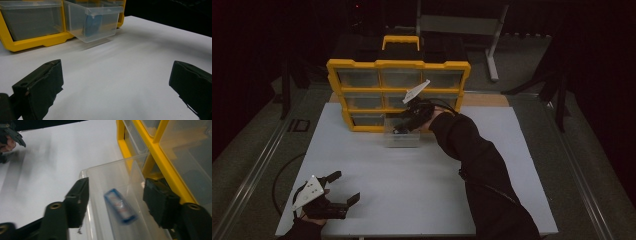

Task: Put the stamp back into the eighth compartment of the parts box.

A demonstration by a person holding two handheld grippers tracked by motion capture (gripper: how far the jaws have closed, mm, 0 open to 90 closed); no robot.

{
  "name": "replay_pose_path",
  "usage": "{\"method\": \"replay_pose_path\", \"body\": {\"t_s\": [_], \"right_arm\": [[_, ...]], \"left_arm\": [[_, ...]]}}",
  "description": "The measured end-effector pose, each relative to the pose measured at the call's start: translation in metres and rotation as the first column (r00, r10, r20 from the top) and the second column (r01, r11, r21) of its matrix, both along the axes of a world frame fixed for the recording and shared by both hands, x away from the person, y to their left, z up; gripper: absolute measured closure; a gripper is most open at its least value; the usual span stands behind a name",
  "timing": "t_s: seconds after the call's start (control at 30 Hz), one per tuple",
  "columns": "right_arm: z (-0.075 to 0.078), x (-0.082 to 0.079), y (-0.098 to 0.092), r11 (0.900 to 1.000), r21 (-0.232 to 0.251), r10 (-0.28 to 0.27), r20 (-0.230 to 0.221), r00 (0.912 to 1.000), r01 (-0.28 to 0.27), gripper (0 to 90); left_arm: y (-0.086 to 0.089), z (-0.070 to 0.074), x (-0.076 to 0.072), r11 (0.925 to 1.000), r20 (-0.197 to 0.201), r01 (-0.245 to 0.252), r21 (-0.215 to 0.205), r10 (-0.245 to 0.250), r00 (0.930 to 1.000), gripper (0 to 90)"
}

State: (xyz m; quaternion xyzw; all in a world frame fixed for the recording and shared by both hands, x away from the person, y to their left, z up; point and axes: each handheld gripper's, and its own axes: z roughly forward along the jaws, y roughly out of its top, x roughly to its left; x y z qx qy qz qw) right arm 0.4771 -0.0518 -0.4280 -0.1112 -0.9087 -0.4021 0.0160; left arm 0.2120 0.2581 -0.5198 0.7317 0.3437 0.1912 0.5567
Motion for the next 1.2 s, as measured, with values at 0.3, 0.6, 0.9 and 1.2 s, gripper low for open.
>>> {"method": "replay_pose_path", "body": {"t_s": [0.3,0.6,0.9,1.2], "right_arm": [[0.005,-0.008,-0.006,1.000,0.007,-0.007,-0.004,1.0000,0.007,16.1],[0.009,-0.014,-0.014,1.000,0.006,-0.017,-0.007,0.9998,0.017,13.2],[0.010,-0.020,-0.027,0.999,0.040,-0.029,-0.023,0.9993,0.030,8.2],[0.012,-0.026,-0.040,0.998,0.046,-0.040,-0.008,0.9992,0.040,8.3]], "left_arm": [[0.000,0.000,0.000,1.0000,-0.003,-0.003,0.003,0.003,1.0000,0.4],[-0.001,0.000,0.001,0.9999,-0.002,-0.003,0.011,0.003,1.0000,0.4],[-0.002,0.000,0.001,0.9999,-0.003,-0.004,0.009,0.004,1.0000,0.4],[-0.003,0.000,0.003,0.9999,-0.004,-0.001,0.011,0.001,1.0000,0.4]]}}
